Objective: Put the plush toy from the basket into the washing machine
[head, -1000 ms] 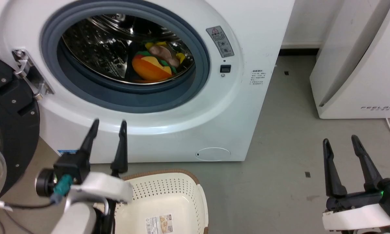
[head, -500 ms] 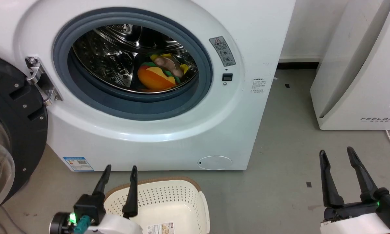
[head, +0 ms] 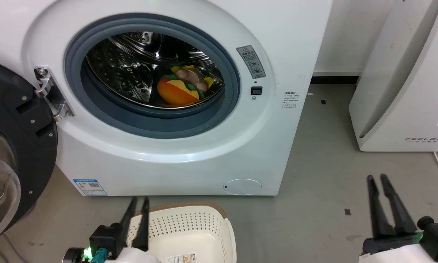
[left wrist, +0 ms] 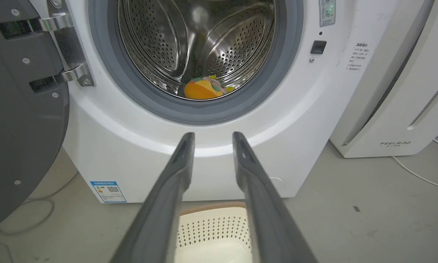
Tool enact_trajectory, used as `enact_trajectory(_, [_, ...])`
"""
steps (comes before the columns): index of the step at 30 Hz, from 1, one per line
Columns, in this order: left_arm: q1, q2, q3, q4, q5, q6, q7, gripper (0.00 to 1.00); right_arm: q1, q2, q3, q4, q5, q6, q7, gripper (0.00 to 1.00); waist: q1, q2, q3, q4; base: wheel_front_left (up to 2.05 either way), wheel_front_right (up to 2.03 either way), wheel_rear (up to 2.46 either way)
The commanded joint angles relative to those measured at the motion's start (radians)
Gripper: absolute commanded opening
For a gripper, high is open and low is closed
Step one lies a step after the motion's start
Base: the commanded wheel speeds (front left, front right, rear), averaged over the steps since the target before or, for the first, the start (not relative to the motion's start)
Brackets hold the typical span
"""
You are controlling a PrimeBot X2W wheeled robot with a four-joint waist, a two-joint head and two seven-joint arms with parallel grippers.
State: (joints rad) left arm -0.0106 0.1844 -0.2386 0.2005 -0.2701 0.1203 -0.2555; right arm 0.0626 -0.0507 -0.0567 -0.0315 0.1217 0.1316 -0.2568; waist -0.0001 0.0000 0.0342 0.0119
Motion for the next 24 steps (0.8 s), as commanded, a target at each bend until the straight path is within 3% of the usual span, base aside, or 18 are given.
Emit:
enact_trajectory(1, [0.000, -0.001, 0.000, 0.000, 0.000, 0.000, 0.001, 0.00, 0.000, 0.000, 0.000, 0.000, 0.000, 0.000, 0.000, 0.00, 0.0001, 0.0000, 0.000, 0.000, 0.00, 0.00, 0.00])
enact_trajectory(24, [0.002, -0.024, 0.041, -0.035, 0.047, -0.021, 0.045, 0.00, -0.011, 0.000, 0.010, 0.006, -0.021, 0.000, 0.045, 0.00, 0.0001, 0.0000, -0.006, -0.002, 0.00, 0.00, 0.00])
